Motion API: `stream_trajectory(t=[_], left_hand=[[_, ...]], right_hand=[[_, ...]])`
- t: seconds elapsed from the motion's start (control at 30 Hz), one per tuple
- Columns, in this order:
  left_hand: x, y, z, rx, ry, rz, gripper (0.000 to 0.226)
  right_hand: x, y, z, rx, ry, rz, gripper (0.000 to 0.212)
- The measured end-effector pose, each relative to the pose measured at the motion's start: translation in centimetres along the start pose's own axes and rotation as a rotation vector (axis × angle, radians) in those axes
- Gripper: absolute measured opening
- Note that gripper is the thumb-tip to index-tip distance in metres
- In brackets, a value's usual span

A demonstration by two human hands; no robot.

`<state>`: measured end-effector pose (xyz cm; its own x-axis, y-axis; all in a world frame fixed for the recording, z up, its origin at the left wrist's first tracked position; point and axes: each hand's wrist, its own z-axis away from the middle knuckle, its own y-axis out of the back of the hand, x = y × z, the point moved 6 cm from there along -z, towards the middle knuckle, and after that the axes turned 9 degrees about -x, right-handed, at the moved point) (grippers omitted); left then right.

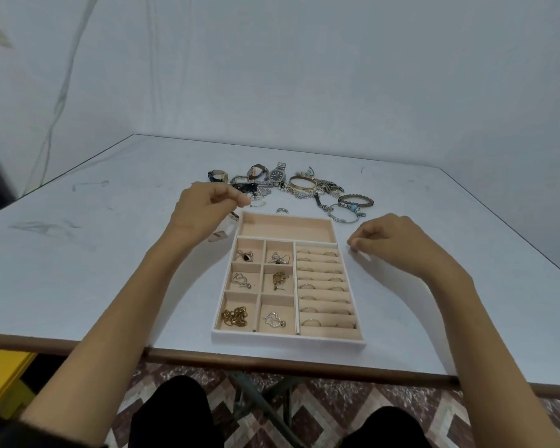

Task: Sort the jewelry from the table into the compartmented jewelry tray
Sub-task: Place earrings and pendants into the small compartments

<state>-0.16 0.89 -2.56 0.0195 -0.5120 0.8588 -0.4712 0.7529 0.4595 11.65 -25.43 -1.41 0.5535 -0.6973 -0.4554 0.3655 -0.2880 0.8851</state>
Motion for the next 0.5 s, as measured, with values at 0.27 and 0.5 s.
stream_trajectory(t=[0.27, 0.5], left_hand=[[-1.7, -1.4, -6.7, -0.019, 0.255, -0.47, 0.01], [-2.8, -2.1, -7.7, -0.015, 0.255, -0.583, 0.015]], right_hand=[[-1.3, -0.2, -1.7, -0.013, -0.021, 0.305, 0.016], [-1.0, 0.2, -2.2, -0.087, -0.023, 0.271, 0.014]])
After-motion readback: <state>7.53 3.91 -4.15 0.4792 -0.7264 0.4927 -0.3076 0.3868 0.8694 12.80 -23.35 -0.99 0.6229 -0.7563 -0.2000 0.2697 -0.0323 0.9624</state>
